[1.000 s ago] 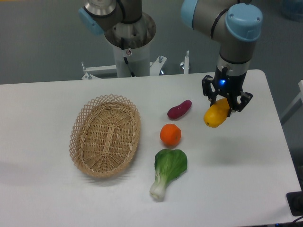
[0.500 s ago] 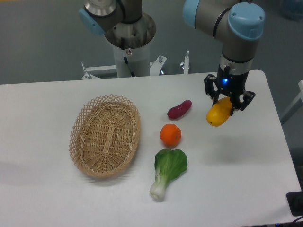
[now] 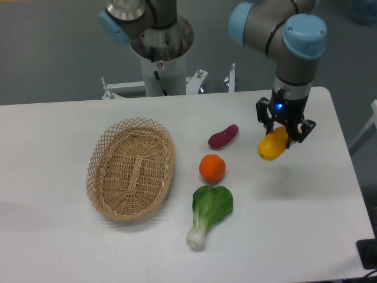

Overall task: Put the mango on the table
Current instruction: 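Lower the held yellow mango toward the table beside the orange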

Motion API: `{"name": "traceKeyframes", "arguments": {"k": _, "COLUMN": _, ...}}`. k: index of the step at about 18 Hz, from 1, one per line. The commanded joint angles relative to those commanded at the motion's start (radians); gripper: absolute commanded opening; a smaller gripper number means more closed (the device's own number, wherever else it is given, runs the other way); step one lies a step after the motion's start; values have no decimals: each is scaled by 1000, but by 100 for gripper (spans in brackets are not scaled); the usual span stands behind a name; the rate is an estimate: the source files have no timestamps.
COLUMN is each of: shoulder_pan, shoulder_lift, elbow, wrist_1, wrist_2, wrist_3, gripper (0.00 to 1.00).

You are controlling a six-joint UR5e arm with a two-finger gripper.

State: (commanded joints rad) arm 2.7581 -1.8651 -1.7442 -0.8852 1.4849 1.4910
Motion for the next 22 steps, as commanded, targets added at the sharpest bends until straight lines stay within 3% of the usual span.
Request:
{"name": "traceKeyframes", "arguments": {"k": 4, "shoulder_pan": -2, "shoulder_lift": -54, "elbow": 35, "wrist_1": 15, "wrist_2": 0, "wrist_3": -14, "gripper": 41}}
{"name": "traceKeyframes", "arguments": {"k": 8, "shoulder_pan": -21, "shoulder_lift": -104, "elbow": 38, "wrist_1": 112, "wrist_2": -5, "wrist_3": -93, "gripper": 41}}
{"name": "traceKeyframes", "arguments": {"k": 14, "shoulder_pan": -63, "shoulder_lift": -163, "elbow": 40, "wrist_1": 175, "wrist_2": -8, "wrist_3": -193, "gripper": 41}}
{"name": "traceKeyframes", "arguments": {"k": 17, "shoulder_pan": -87, "shoulder_lift": -212, "elbow": 63, "wrist_1": 244, "wrist_2": -8, "wrist_3": -250, "gripper": 41}}
{"name": "traceKeyframes", "arguments": {"k": 22, "shoulder_pan": -98, "shoulder_lift": -229, "elbow": 57, "wrist_1": 250, "wrist_2": -9, "wrist_3": -307, "gripper": 41}}
